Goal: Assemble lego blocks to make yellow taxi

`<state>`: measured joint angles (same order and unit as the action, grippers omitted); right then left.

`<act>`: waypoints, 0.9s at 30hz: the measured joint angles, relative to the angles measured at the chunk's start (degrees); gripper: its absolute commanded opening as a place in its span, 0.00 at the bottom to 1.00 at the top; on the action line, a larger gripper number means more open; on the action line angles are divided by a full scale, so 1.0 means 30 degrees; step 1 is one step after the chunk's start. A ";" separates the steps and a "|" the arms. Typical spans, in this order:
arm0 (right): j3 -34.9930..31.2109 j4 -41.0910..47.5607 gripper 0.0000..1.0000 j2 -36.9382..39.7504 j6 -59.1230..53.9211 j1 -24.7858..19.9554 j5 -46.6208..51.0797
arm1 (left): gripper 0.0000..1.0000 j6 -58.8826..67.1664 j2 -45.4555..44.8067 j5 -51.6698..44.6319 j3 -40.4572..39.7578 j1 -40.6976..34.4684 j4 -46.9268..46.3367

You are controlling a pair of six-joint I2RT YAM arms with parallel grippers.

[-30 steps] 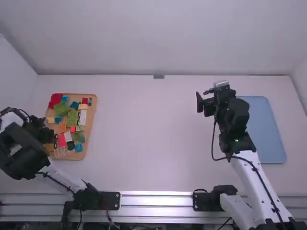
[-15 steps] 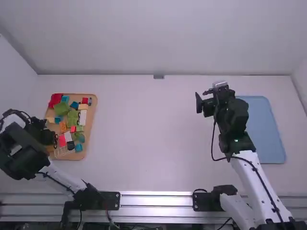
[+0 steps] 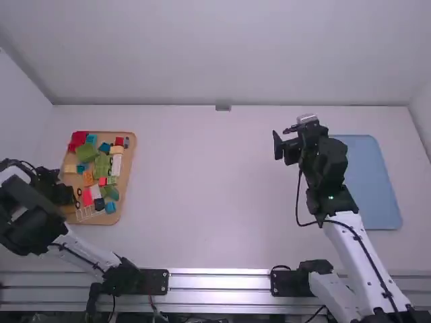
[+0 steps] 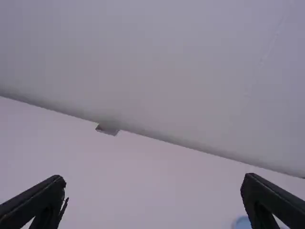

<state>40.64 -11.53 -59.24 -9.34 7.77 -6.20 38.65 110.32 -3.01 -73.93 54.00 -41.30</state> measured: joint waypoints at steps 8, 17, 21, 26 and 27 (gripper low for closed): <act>0.0000 0.0036 0.98 0.0000 0.0022 -0.0204 -0.0036 | 0.79 0.0131 -0.0007 -0.0182 0.0911 0.0000 0.0743; 0.0000 0.0080 0.99 0.0000 -0.0022 0.0131 -0.0022 | 0.80 0.0146 -0.0007 -0.0488 0.1508 0.0000 0.2528; 0.0000 0.0517 0.99 0.0000 -0.0160 0.0160 -0.0372 | 0.80 0.0146 -0.0007 -0.0503 0.1880 0.0000 0.2892; 0.0000 0.0911 0.99 0.0000 -0.1574 0.0102 -0.2798 | 0.79 0.0153 -0.0007 -0.0794 0.1880 -0.0073 0.3315; 0.0000 0.0911 0.99 0.0000 -0.1574 0.0102 -0.2798 | 0.79 0.0153 -0.0007 -0.0794 0.1880 -0.0073 0.3315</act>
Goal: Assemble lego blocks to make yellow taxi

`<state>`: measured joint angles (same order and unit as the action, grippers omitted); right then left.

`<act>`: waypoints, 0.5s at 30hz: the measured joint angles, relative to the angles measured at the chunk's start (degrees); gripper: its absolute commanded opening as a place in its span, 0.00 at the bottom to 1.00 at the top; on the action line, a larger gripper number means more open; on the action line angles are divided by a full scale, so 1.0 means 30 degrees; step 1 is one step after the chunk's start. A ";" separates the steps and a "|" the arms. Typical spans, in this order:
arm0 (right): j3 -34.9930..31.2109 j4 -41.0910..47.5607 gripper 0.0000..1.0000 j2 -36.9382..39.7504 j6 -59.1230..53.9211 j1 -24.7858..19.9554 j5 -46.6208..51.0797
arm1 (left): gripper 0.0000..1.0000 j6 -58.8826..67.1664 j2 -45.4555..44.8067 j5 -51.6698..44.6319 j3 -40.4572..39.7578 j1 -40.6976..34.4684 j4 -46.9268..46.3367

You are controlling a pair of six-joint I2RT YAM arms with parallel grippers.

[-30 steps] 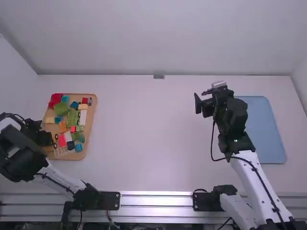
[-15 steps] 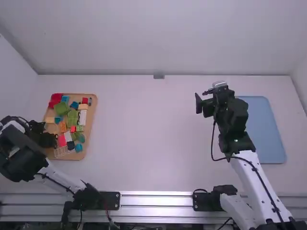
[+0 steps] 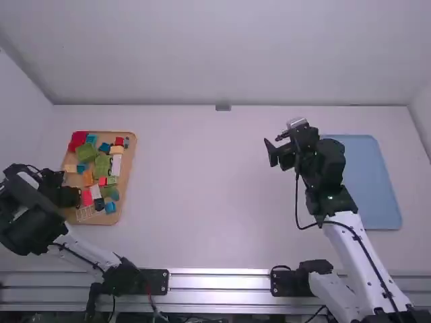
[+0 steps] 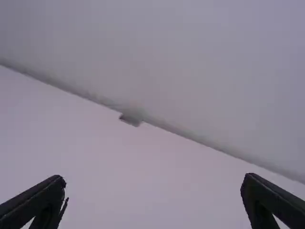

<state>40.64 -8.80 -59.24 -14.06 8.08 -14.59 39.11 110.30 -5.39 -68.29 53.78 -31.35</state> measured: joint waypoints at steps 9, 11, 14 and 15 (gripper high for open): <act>0.1413 0.2980 0.99 -0.1785 -0.4299 -0.0743 -0.6790 | 0.80 -0.0007 0.0262 -0.0138 0.0000 -0.0044 -0.0058; 0.2244 0.3716 0.99 -0.2652 -0.4867 -0.0831 -0.7701 | 0.80 0.0007 0.0466 -0.0131 0.0000 -0.0044 -0.0073; 0.4794 0.6251 0.98 -0.4991 -0.6244 -0.0787 -0.9289 | 0.79 0.0131 0.0765 -0.0146 -0.0022 -0.0080 -0.0058; 0.4794 0.6251 0.98 -0.4991 -0.6244 -0.0787 -0.9289 | 0.79 0.0131 0.0765 -0.0146 -0.0022 -0.0080 -0.0058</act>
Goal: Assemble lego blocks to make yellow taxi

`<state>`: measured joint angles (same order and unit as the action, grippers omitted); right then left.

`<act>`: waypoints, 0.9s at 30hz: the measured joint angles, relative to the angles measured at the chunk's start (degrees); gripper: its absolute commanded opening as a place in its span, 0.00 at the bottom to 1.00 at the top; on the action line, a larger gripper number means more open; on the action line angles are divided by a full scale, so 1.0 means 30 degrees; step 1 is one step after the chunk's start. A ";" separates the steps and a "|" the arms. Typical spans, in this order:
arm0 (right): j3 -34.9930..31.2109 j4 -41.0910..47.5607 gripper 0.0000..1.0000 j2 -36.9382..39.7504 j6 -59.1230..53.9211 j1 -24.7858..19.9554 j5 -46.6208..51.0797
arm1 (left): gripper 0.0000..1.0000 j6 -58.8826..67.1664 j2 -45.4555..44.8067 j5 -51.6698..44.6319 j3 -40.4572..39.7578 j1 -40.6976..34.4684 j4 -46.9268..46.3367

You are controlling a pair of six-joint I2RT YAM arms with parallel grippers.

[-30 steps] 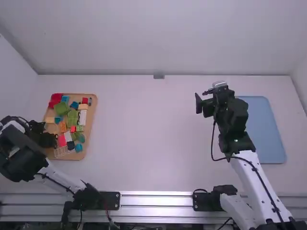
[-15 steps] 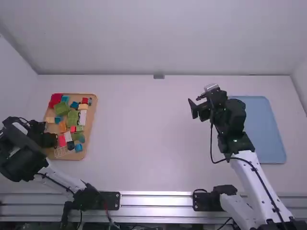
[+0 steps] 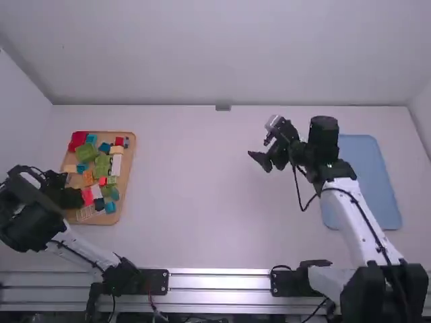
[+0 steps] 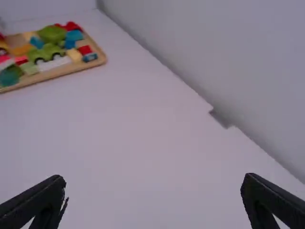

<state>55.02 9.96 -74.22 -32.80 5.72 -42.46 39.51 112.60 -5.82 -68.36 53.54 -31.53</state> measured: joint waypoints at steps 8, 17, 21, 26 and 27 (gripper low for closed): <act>0.3694 0.4889 0.99 -0.3053 -0.3891 0.0852 -0.1588 | 0.76 0.0051 0.0000 0.0131 0.0000 -0.0313 -0.0189; 0.4007 0.4809 0.99 -0.3330 -0.4998 0.1639 -0.0809 | 0.74 -0.0947 0.0000 0.0831 -0.0051 -0.0350 -0.0372; 0.4007 0.4823 0.99 -0.3330 -0.5122 0.1647 -0.0699 | 0.64 -0.1224 0.0000 0.0940 -0.0051 -0.0423 -0.0357; 0.4014 0.4816 0.99 -0.3330 -0.5107 0.1647 -0.0707 | 0.50 -0.1311 -0.0007 0.1027 -0.0051 -0.0488 -0.0233; 0.4014 0.4823 0.99 -0.3330 -0.5151 0.1647 -0.0707 | 0.49 -0.1355 -0.0007 0.1035 -0.0051 -0.0488 -0.0233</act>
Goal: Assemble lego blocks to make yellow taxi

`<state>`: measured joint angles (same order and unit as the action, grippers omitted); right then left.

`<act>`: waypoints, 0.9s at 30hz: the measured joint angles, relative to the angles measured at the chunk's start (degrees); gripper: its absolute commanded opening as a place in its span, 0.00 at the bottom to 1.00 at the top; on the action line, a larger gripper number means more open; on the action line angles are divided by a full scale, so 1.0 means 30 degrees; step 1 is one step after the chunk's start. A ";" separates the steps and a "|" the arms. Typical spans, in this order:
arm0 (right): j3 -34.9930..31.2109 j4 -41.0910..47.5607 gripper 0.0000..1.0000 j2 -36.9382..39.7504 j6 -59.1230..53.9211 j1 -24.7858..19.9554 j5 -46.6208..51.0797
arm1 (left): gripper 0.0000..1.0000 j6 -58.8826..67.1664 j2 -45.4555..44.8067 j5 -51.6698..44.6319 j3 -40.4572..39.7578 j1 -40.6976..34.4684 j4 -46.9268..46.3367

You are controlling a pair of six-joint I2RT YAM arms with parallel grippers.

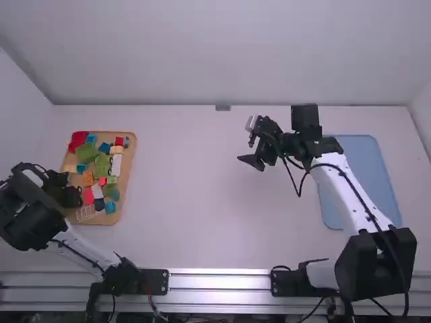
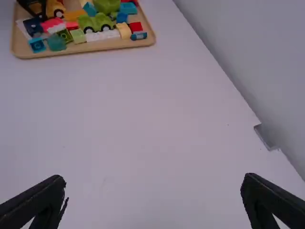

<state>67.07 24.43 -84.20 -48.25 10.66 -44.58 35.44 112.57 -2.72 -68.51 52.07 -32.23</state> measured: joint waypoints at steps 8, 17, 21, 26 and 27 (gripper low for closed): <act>-0.0007 0.0000 0.98 0.0000 -0.0022 -0.0007 0.0095 | 0.37 -0.0663 -0.0007 0.0138 -0.0007 -0.0007 0.0080; -0.0007 0.0051 0.99 0.0000 -0.0211 0.0000 0.0474 | 0.31 -0.1581 -0.0022 0.1049 -0.0459 -0.0022 -0.1129; 0.0000 0.0036 0.99 0.0000 -0.0372 0.0000 0.0488 | 0.25 -0.2098 -0.0022 0.1654 -0.2295 -0.0022 -0.4379; 0.0000 0.0036 0.98 0.0000 -0.0525 0.0000 0.0488 | 0.25 -0.2412 -0.0022 0.1275 -0.5056 -0.0029 -0.6921; -0.0007 0.0036 0.99 0.0000 -0.0590 0.0000 0.0495 | 0.24 -0.2506 -0.0022 0.1129 -0.5697 -0.0044 -0.7431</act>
<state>67.05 24.53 -84.20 -50.02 10.66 -43.09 27.92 112.51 0.67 -85.60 51.94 -54.52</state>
